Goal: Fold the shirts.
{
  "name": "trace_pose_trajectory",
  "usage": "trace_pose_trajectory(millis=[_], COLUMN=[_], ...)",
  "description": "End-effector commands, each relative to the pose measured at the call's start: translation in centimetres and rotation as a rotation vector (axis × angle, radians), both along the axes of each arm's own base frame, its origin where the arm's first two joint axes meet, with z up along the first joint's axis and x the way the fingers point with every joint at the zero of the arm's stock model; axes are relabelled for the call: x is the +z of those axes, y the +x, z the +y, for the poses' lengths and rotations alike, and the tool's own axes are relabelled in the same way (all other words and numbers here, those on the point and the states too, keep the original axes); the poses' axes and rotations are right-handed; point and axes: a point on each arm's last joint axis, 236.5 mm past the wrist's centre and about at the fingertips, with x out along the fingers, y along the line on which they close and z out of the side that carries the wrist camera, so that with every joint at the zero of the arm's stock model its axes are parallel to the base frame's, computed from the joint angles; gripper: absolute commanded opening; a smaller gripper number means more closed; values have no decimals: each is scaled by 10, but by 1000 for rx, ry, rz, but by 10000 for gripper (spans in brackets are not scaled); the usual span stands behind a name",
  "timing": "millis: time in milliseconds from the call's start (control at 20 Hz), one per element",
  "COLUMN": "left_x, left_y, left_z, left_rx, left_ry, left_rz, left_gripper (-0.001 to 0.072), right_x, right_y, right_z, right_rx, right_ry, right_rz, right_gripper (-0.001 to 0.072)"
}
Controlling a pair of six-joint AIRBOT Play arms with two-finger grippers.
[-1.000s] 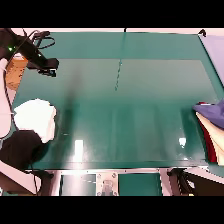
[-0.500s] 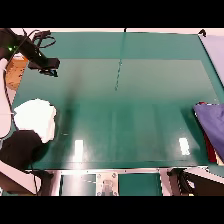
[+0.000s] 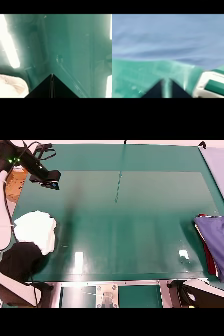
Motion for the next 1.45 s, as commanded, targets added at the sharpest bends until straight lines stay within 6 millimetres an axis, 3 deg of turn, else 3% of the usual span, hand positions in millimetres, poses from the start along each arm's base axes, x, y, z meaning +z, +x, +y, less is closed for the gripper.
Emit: trace_pose_trajectory(millis=[0,100,250,350,450,600,700,850,1400], left_x=[10,14,4,-8,-23,-45,-50,-49,-48], left_y=[-8,-14,-53,-85,-125,-176,-189,-191,-187], left_z=[-16,-30,-53,-57,-52,-44,-42,-42,-43], left_rx=[-11,-25,-78,-77,-53,-24,-14,-14,-1], left_ry=[-65,-75,-70,-62,-62,-59,-61,-62,-68], left_rz=[13,2,58,67,82,82,72,67,53], left_gripper=[20,19,20,20,20,20,20,21,21], right_x=[23,24,13,-7,-32,-60,-63,-60,-60], right_y=[61,103,147,150,139,115,110,107,108], right_z=[34,64,135,193,243,293,308,322,322], right_rx=[188,361,650,814,936,1012,1046,1069,1069], right_ry=[-19,-82,-136,-117,-104,-70,-70,-36,-37], right_rz=[-123,-169,-235,-247,-261,-281,-307,-325,-326], right_gripper=[18,17,16,16,16,16,17,17,17])
